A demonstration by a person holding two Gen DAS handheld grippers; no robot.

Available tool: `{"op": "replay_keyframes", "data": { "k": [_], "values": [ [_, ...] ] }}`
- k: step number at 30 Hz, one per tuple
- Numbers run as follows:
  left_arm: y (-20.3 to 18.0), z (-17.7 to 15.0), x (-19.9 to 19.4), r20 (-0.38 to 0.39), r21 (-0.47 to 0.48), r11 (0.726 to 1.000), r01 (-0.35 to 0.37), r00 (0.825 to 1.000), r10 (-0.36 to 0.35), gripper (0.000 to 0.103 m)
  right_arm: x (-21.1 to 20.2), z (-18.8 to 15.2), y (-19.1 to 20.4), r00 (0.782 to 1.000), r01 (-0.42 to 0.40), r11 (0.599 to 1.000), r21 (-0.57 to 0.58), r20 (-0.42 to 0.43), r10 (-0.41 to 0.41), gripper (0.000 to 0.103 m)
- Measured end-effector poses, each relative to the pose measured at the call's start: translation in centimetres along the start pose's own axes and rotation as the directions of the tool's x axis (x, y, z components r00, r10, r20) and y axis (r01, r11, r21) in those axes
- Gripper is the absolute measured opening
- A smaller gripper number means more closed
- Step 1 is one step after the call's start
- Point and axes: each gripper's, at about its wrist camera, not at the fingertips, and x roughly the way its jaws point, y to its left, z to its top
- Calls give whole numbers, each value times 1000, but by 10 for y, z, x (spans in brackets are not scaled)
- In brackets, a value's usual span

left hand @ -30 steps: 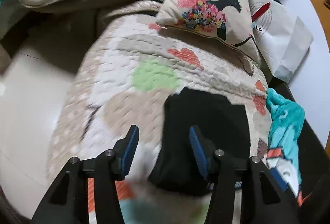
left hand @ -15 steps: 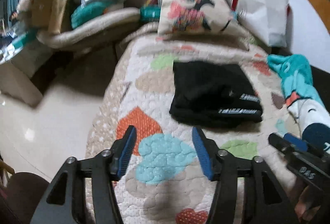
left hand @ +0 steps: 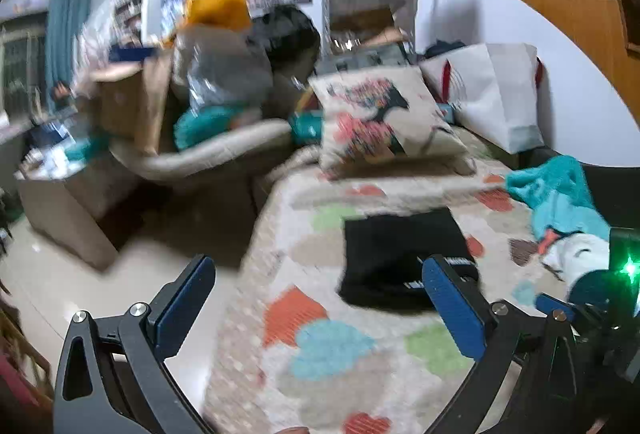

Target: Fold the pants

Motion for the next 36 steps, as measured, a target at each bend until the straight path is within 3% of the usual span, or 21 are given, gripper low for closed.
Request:
{"op": "replay_keyframes", "data": {
  "k": [7, 21, 36],
  "values": [
    [4, -11, 15, -88, -65, 996, 59, 994, -65, 103, 3, -3, 4, 1000, -10, 1000, -12, -13, 10, 71],
    [-2, -25, 29, -169, -33, 999, 30, 985, -35, 103, 11, -11, 13, 999, -11, 999, -37, -45, 9, 73],
    [-9, -28, 32, -188, -7, 1000, 25, 982, -26, 103, 12, -12, 12, 999, -8, 999, -31, -46, 7, 75]
  ]
}}
